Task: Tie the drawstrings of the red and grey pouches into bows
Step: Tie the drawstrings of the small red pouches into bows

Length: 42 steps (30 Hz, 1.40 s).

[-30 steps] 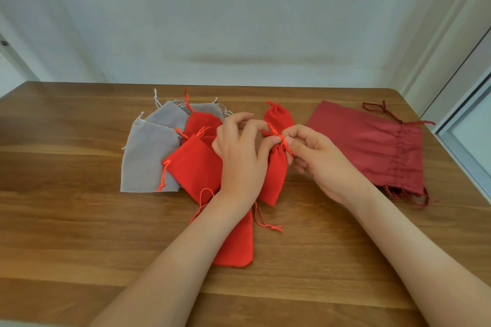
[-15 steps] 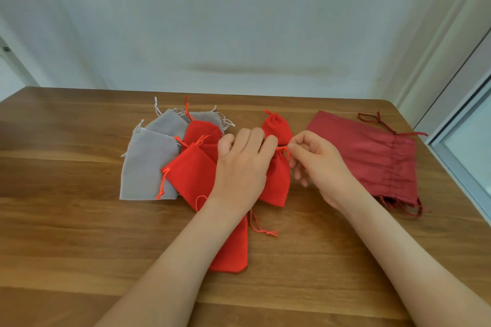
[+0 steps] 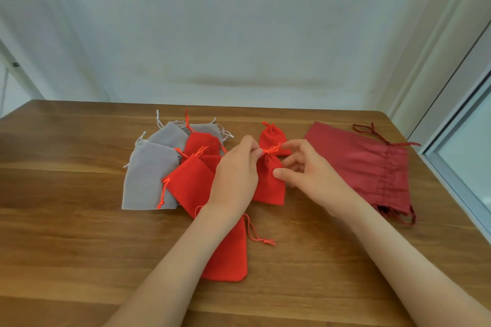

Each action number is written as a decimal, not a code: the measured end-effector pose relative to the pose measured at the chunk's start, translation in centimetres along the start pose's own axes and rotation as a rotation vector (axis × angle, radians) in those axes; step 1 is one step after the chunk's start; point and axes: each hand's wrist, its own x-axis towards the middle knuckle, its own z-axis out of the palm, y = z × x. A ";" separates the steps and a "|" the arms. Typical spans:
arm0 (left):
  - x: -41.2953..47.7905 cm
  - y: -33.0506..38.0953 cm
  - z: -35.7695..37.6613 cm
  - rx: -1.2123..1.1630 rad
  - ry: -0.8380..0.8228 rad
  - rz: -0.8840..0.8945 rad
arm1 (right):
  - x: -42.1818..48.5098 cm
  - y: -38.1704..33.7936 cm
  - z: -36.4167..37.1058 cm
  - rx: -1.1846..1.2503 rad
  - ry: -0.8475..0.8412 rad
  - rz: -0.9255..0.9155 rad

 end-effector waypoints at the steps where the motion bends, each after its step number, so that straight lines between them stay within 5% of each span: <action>1: 0.1 0.3 -0.2 -0.046 -0.025 -0.009 | 0.2 0.0 0.0 -0.009 0.023 -0.004; 10: 1.7 -0.1 -1.3 0.103 -0.110 -0.121 | 5.4 -0.4 -1.7 -0.054 0.193 0.033; 19: 1.6 -1.0 -1.8 0.165 -0.274 -0.128 | 7.4 2.0 -0.2 -0.479 0.201 -0.025; 24: 0.9 -1.1 -3.0 0.206 -0.307 -0.119 | 5.5 0.7 -0.2 -0.518 0.284 -0.100; 33: -1.2 0.0 -5.3 0.214 -0.281 -0.129 | -3.0 -2.9 3.1 -0.493 -0.292 -0.049; 42: -2.3 1.5 -5.0 0.204 -0.271 -0.103 | -5.2 -1.4 5.6 -0.586 -0.260 -0.098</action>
